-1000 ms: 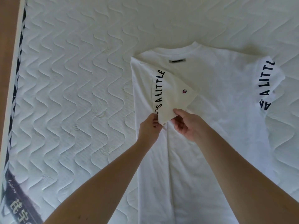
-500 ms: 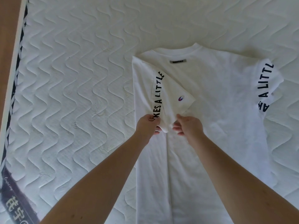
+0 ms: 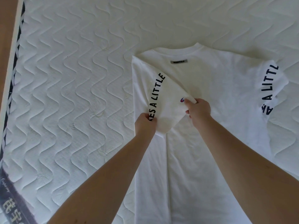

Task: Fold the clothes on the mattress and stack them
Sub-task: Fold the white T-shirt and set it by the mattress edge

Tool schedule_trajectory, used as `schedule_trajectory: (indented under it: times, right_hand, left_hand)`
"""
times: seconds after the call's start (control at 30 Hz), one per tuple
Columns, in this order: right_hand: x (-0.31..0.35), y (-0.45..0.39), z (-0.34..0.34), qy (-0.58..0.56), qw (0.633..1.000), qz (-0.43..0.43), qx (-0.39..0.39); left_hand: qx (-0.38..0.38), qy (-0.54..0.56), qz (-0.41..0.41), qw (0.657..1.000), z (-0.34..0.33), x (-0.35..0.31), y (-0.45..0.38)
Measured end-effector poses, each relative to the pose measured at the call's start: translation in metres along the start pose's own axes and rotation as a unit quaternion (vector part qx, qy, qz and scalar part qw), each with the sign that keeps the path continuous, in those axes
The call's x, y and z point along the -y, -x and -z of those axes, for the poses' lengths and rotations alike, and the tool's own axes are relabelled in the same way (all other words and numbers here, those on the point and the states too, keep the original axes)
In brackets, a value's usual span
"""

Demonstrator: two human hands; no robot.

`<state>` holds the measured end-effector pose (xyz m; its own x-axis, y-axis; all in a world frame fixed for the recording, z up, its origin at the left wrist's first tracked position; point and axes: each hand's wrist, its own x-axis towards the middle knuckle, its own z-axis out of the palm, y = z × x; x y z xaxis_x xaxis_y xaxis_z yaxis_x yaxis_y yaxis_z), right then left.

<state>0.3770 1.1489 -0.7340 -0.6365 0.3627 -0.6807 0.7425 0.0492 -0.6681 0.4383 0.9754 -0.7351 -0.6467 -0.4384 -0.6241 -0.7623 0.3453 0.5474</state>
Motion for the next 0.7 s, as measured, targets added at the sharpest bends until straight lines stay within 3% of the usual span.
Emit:
schedule_trajectory:
  times: [0.13,0.23,0.37,0.43,0.57,0.7]
  right_hand:
    - [-0.004,-0.008,0.012,0.017,0.998,0.033,-0.045]
    - [-0.014,-0.010,0.018,0.106,0.990,0.086,-0.040]
    - [-0.019,-0.010,0.021,0.160,0.978,0.126,-0.039]
    - [-0.020,-0.010,0.023,0.162,0.977,0.137,-0.027]
    - [-0.020,-0.010,0.025,0.154,0.971,0.181,-0.010]
    - [-0.020,-0.009,0.024,0.150,0.968,0.198,-0.033]
  left_hand:
    - [0.044,0.063,0.008,0.997,0.004,0.004,-0.002]
    - [0.008,-0.049,-0.107,0.993,0.008,0.004,0.002]
    - [-0.083,-0.209,-0.328,0.917,0.009,0.001,0.001]
    - [-0.081,-0.294,-0.402,0.864,0.008,-0.002,-0.011]
    - [0.040,-0.452,-0.373,0.810,0.010,-0.004,-0.046]
    - [0.064,-0.454,-0.359,0.813,0.012,-0.013,-0.062]
